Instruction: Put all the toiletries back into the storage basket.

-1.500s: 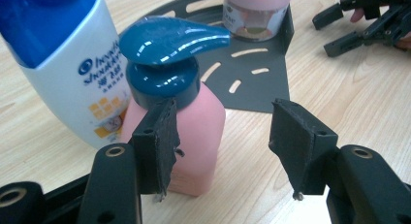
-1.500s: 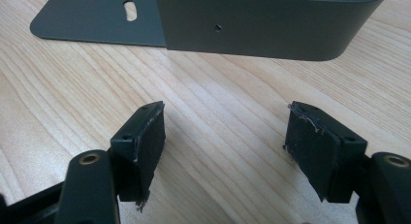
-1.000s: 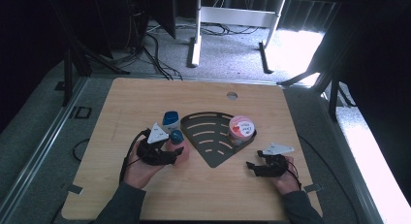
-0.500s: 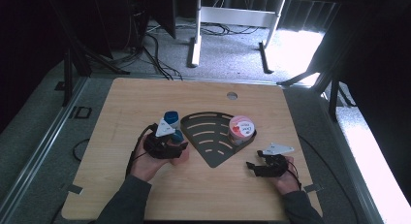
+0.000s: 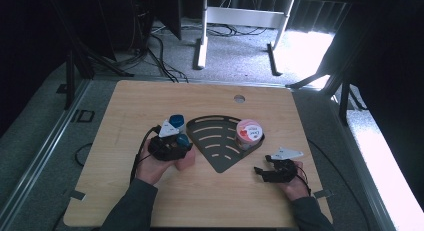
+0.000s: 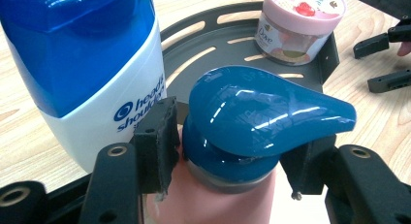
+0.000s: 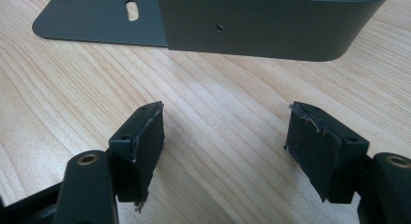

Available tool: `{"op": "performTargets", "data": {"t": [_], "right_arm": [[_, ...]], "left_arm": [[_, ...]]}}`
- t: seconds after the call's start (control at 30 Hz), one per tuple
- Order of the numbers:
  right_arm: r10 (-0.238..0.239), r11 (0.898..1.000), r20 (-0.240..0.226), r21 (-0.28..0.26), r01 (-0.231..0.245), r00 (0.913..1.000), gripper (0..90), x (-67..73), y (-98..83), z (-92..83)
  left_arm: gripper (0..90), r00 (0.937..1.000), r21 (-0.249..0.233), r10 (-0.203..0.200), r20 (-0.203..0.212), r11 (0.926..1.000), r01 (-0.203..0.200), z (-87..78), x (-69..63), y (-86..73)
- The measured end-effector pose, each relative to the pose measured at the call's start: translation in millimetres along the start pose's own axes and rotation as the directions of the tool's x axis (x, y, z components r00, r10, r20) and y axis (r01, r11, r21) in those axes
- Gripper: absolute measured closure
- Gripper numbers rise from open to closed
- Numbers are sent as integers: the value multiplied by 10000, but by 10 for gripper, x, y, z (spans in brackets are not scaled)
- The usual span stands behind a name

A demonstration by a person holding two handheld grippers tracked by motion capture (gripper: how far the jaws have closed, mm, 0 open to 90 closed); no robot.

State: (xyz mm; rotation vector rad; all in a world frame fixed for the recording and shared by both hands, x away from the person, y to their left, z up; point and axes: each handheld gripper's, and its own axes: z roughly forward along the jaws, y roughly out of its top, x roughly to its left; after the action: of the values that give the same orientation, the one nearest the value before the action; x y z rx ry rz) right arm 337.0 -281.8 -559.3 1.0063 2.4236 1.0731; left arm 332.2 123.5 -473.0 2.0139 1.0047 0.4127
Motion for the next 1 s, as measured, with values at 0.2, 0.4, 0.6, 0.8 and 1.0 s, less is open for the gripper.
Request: {"op": "performTargets", "data": {"t": [0.2,0.4,0.6,0.8,1.0], "right_arm": [[-8,10000,4,-1,8,10000,292,0,0,0],[-4,10000,-1,-4,4,10000,292,0,0,0],[-7,10000,-1,-1,7,10000,292,0,0,0],[6,10000,-11,2,-6,10000,292,-2,0,-1],[21,10000,-28,2,-21,10000,292,-4,0,-1]], "left_arm": [[479,9999,-52,-51,100,10000,51,7,16,9],[512,9997,-138,242,-36,9996,-242,-9,-14,16],[519,9987,-122,490,-105,9987,-491,-13,-26,24],[523,9987,-166,496,-134,9986,-498,-17,-32,21],[526,9981,-49,585,-193,9983,-586,-36,-53,25]]}}
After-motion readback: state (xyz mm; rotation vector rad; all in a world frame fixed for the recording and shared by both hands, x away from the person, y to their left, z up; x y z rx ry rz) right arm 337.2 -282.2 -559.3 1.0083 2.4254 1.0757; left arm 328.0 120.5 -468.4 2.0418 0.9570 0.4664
